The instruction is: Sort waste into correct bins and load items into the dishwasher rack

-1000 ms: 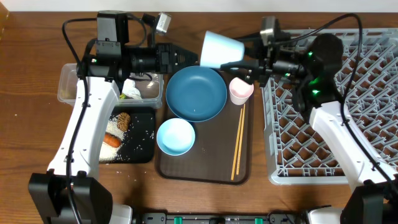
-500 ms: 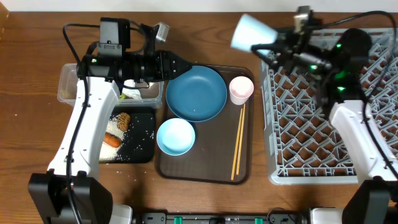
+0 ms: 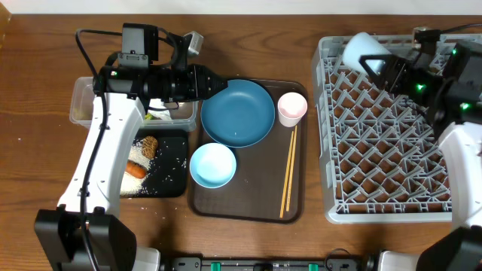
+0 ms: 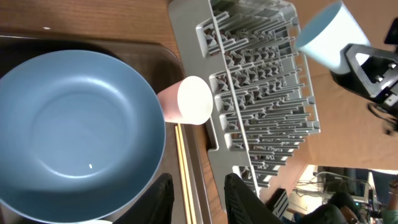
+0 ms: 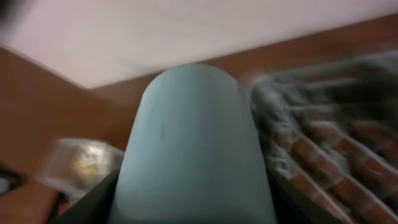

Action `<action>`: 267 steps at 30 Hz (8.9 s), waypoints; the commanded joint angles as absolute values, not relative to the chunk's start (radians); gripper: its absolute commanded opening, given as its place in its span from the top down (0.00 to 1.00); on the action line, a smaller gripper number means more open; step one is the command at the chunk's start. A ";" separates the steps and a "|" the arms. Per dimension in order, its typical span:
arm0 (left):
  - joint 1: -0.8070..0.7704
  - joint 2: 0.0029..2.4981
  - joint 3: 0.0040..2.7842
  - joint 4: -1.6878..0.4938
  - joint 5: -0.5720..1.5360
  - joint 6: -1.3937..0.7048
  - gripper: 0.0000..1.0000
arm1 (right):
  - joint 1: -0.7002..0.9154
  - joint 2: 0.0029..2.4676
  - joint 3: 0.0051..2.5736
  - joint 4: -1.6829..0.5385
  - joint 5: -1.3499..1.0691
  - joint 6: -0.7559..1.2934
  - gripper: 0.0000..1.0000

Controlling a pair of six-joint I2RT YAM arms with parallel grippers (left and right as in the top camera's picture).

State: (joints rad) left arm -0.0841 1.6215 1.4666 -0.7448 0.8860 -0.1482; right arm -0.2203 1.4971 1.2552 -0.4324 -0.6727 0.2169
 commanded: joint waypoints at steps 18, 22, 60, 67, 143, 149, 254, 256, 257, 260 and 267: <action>-0.082 1.627 1.470 -0.793 0.869 -0.123 0.71 | -0.245 1.563 1.554 -0.828 0.055 -0.032 0.87; -0.082 1.627 1.470 -0.810 0.843 -0.123 0.72 | -0.256 1.627 1.554 -0.828 0.010 -0.032 0.91; -0.118 1.627 1.470 -0.833 0.795 -0.123 0.71 | -0.257 1.909 1.554 -0.867 0.010 -0.035 0.50; -0.118 1.627 1.470 -0.833 0.795 -0.123 0.71 | -0.257 1.907 1.583 -0.870 0.010 -0.035 0.17; -0.510 1.822 1.470 -0.616 0.171 -0.223 0.48 | -0.278 1.859 1.404 -0.616 0.038 -0.049 0.81; -0.510 1.822 1.470 -0.617 0.171 -0.223 0.48 | -0.278 1.859 1.406 -0.590 0.038 -0.049 0.76; -0.481 1.821 1.472 -0.455 0.317 -0.223 0.94 | -0.274 1.598 1.443 -0.843 -0.201 -0.049 0.22; -0.419 1.782 1.472 -0.469 0.453 -0.222 0.94 | -0.274 1.598 1.443 -0.849 -0.245 -0.050 0.19; -0.385 1.767 1.472 -0.471 0.533 -0.222 0.94 | -0.274 1.598 1.443 -0.849 -0.289 -0.050 0.17; -0.274 1.734 1.472 -0.466 0.867 -0.218 0.94 | -0.274 1.598 1.443 -0.850 -0.482 -0.112 0.14; -0.078 1.734 1.472 -0.439 1.518 -0.218 0.94 | -0.260 1.598 1.443 -0.852 -1.077 -0.370 0.09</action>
